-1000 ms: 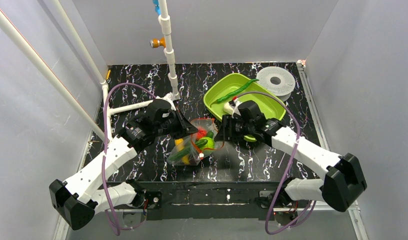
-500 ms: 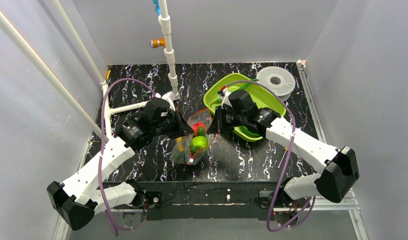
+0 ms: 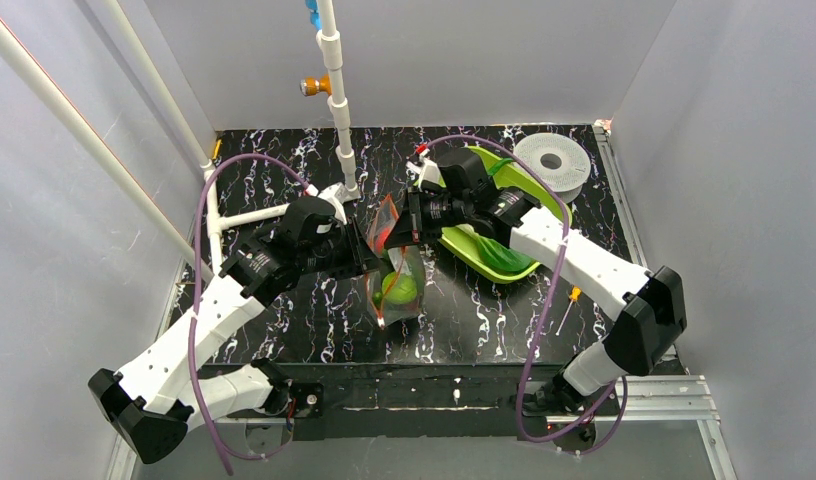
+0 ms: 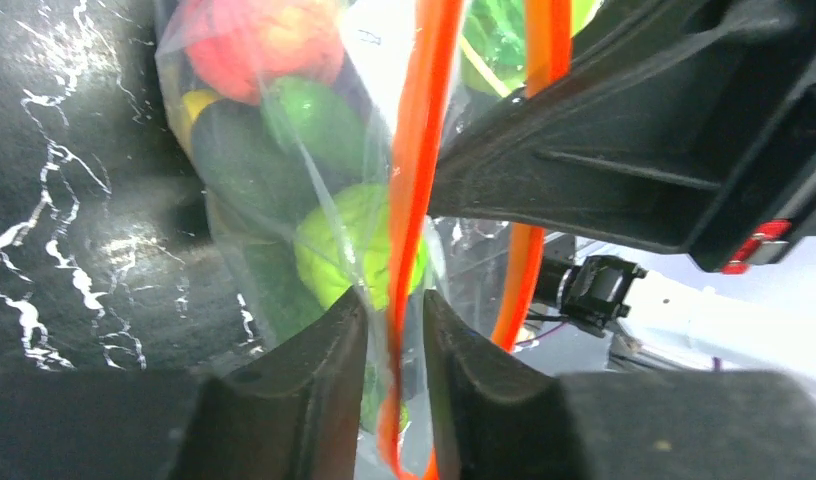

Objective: Place the food in the zip-top bag and seal the zipper
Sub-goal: Adjust the zipper food storage bag at the center of the board.

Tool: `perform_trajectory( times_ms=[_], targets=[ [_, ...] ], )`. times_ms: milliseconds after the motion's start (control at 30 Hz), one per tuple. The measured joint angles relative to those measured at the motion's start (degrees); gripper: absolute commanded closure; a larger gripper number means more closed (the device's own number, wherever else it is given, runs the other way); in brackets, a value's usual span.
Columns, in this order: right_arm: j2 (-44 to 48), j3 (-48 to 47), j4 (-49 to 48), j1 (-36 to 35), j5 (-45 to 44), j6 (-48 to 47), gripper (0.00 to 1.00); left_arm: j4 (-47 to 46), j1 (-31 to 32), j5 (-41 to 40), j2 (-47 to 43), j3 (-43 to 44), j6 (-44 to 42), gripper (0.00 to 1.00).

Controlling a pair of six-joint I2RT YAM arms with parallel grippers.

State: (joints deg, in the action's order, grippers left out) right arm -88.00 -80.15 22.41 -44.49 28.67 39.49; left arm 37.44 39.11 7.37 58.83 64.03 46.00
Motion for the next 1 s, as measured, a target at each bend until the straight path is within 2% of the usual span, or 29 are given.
perform_trajectory(
  times_ms=[100, 167, 400, 567, 733, 1000],
  targets=[
    [-0.6, 0.0, 0.1, 0.0, 1.0, 0.8, 0.99, -0.5, 0.0, 1.6, 0.3, 0.0, -0.1, 0.42],
    [-0.7, 0.0, 0.1, -0.1, 1.7, 1.1, 0.99, -1.3, 0.0, 2.9, 1.0, 0.0, -0.4, 0.37],
    [-1.0, -0.1, 0.1, -0.7, 2.6, 2.3, 0.99, -4.3, 0.0, 8.0, 3.9, 0.0, -1.6, 0.35],
    [-1.3, -0.5, 0.4, -1.0, 1.6, 3.0, 0.99, -4.2, 1.1, 7.9, 5.8, 0.6, -3.9, 0.33],
    [-1.5, -3.3, 3.6, -1.0, 0.0, 3.0, 0.99, -2.5, 3.3, 5.1, 6.6, 3.9, -7.4, 0.41],
    [-1.5, -5.2, 5.8, -1.3, -1.9, 2.0, 0.99, -0.8, 3.8, 0.0, 6.6, 5.4, -10.8, 0.85]
  ],
)
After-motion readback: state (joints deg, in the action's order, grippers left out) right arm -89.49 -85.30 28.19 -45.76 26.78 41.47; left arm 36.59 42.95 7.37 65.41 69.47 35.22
